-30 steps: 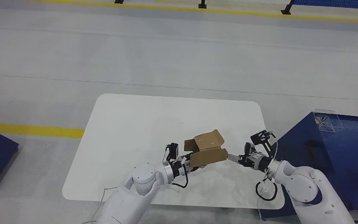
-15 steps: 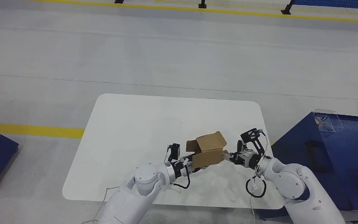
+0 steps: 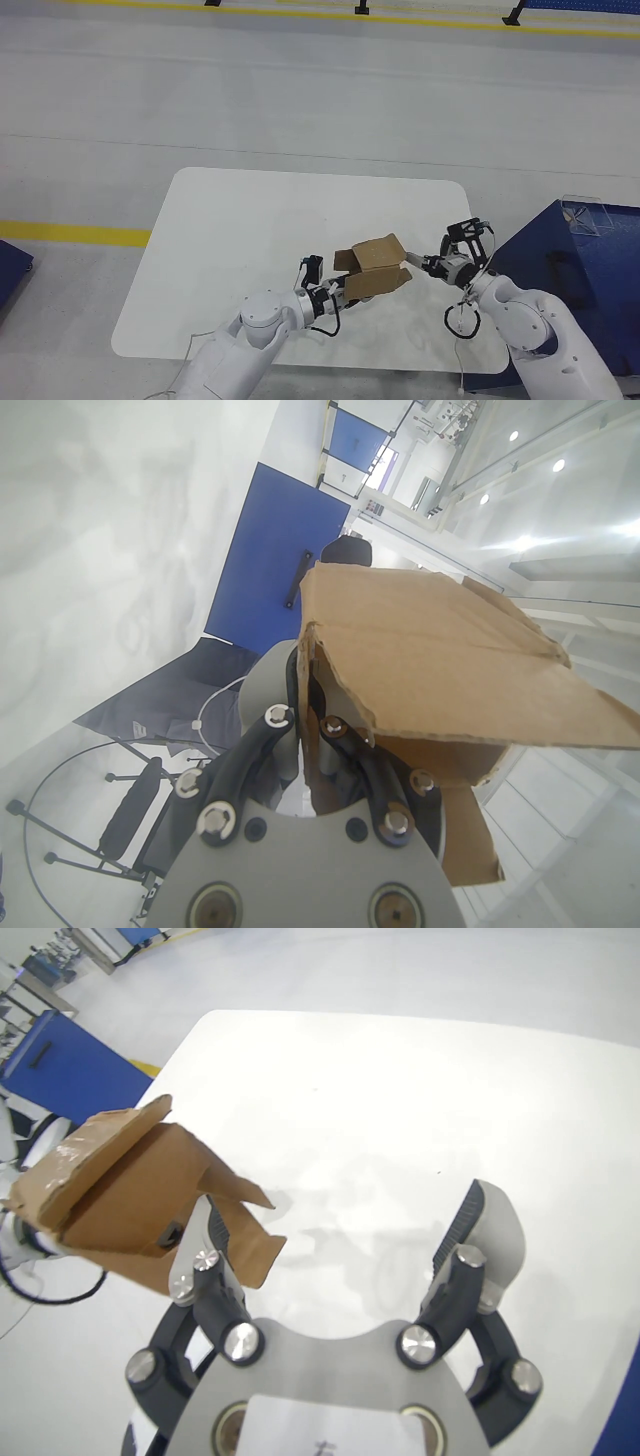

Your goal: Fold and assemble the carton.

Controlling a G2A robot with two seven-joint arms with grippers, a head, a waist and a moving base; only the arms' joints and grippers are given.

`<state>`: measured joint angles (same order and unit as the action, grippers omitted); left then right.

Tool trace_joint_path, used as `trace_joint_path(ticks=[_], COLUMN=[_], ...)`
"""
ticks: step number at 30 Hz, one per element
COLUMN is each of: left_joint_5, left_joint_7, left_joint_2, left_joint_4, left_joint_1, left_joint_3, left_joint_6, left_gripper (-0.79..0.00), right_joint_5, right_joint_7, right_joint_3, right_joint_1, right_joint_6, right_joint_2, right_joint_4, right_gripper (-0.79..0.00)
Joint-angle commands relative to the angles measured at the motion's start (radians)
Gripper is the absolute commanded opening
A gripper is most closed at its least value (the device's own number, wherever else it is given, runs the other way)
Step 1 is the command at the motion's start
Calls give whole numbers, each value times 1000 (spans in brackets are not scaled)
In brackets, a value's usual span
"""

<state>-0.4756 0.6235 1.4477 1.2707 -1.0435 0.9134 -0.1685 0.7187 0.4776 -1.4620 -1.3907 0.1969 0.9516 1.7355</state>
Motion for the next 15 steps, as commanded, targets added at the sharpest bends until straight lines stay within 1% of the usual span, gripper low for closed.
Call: trace_joint_path(ticks=[1,4,8,11,15], left_joint_5=[3,11,16,14,14], left_joint_7=[2,4,4,7,8], left_joint_2=[1,2,1,0,-3], left_joint_4=[-3,-1,3,5,9], left_joint_1=[3,3,-1,-5,-12], left_joint_3=[-4,-11,-9,-4,4], left_joint_6=[0,4,6,7,10], left_gripper=[-785,-785,-785,-785,-785], right_joint_5=[76,138,220,238,248], right_joint_7=[-70,-107,-126,-124,-129], right_joint_3=[32,74,131,162,162], right_joint_1=[6,33,68,77,67], right_joint_6=[-53,-101,-135,-119,-91], right_joint_2=[7,15,26,32,33], right_joint_4=[-2,-21,-53,-72,-77], right_gripper=[0,0,0,0,0])
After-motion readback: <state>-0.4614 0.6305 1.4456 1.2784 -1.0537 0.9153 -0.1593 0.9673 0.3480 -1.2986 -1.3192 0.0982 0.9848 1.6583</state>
